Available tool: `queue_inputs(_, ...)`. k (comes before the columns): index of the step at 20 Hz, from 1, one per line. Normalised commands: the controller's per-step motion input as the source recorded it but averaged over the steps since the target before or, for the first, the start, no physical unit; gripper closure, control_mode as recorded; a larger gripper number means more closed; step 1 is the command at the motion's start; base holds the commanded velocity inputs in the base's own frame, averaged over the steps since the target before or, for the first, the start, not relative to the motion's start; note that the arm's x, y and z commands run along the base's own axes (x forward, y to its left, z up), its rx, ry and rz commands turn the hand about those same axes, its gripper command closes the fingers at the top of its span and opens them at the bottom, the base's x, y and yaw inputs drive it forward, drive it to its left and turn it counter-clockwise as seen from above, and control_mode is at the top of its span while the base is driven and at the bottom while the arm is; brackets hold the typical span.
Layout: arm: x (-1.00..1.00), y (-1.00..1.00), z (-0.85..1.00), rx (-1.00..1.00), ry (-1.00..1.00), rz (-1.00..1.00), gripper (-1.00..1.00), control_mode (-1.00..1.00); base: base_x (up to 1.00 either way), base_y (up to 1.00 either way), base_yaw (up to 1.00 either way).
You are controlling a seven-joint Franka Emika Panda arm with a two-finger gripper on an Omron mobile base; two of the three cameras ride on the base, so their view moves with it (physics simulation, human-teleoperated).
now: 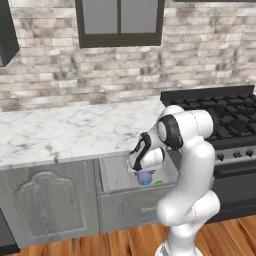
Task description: Restock the sink supplies by placing the sponge and soap dispenser on the counter and next to the sink. Make sure the soap dispenser is upright.
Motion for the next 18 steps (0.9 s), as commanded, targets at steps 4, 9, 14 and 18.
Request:
queue_inputs(4,-0.33,-0.07,0.42,0.0,0.01,-0.1,1.0,-1.0,0.0,0.0,0.0)
queue_inputs(9,-0.44,-0.15,0.36,0.0,0.05,-0.06,1.0,-1.0,0.0,0.0,0.0)
queue_inputs(14,-0.53,-0.22,0.33,0.0,0.04,-0.03,1.0,-1.0,0.0,0.0,0.0)
queue_inputs(18,-0.21,-0.12,0.59,0.0,0.02,-0.05,1.0,-1.0,0.0,0.0,0.0)
